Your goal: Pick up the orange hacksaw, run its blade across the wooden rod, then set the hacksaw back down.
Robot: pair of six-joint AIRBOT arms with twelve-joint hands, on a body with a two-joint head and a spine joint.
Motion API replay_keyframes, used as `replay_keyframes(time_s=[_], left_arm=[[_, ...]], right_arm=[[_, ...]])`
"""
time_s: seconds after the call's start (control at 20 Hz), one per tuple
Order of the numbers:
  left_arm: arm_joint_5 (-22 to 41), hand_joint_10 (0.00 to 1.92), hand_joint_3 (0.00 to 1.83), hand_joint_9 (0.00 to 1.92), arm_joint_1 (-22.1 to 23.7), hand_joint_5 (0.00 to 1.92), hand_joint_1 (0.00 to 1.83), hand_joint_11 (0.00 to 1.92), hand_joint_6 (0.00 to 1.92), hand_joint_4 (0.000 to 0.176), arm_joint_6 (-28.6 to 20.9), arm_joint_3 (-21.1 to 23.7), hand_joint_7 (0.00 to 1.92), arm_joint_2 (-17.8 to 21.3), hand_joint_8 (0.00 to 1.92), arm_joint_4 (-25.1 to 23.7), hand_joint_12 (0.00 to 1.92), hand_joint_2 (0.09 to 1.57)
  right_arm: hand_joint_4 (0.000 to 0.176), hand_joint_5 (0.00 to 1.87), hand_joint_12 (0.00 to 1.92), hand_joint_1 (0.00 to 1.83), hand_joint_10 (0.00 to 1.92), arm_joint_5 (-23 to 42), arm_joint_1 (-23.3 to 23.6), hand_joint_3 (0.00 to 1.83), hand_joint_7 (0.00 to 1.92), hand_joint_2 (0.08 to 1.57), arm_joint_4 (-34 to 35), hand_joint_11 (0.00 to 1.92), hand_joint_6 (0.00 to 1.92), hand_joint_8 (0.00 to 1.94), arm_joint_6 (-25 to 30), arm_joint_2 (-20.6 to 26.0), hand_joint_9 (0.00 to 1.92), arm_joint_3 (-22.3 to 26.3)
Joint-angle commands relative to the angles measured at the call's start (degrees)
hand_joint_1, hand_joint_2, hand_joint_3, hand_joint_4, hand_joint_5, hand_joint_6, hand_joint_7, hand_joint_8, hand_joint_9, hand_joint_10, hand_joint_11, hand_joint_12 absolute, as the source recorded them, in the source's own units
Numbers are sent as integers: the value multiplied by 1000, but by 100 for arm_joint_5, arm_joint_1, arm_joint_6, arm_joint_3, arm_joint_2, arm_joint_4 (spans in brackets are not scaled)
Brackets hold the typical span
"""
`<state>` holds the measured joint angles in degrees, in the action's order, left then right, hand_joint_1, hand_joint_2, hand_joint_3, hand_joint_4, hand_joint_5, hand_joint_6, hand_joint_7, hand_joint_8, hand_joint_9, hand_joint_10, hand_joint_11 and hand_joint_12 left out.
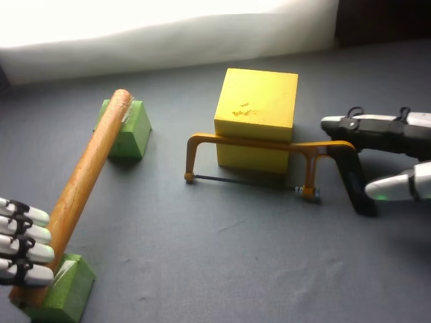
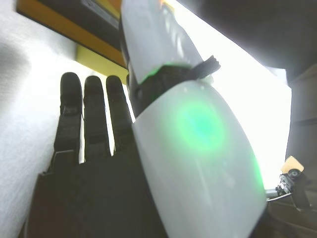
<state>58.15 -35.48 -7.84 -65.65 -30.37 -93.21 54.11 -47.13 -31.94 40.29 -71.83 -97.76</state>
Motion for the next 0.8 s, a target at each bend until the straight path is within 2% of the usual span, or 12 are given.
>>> replay_keyframes(time_s=[0.0, 0.25, 0.4, 0.75], left_arm=[[191, 0, 1, 16, 10, 34, 18, 1, 0, 0, -13, -12, 25, -3, 0, 241, 1, 1253], [133, 0, 8, 2, -105, 17, 6, 0, 1, 0, -13, -12, 6, -48, 0, 166, 0, 1279], [131, 2, 2, 11, -140, 47, 53, 0, 9, 0, -13, 2, 34, -49, 7, 166, 0, 1276], [131, 5, 0, 17, -267, 47, 0, 0, 4, 0, -13, 11, 39, -59, 5, 122, 0, 1276]], right_arm=[[0, 101, 583, 1165, 4, 501, 123, 6, 74, 1171, 366, 0, 2, 1, 20, -27, 125, -3], [0, 116, 568, 1164, 1, 344, 276, 0, 94, 1151, 327, 0, 3, 3, -56, -198, 126, 0], [0, 112, 483, 1177, 0, 229, 339, 0, 84, 1147, 314, 0, 0, 1, -83, -254, 115, 29], [0, 96, 503, 1158, 2, 20, 480, 6, 78, 1170, 204, 0, 1, 1, -169, -337, 122, 51]])
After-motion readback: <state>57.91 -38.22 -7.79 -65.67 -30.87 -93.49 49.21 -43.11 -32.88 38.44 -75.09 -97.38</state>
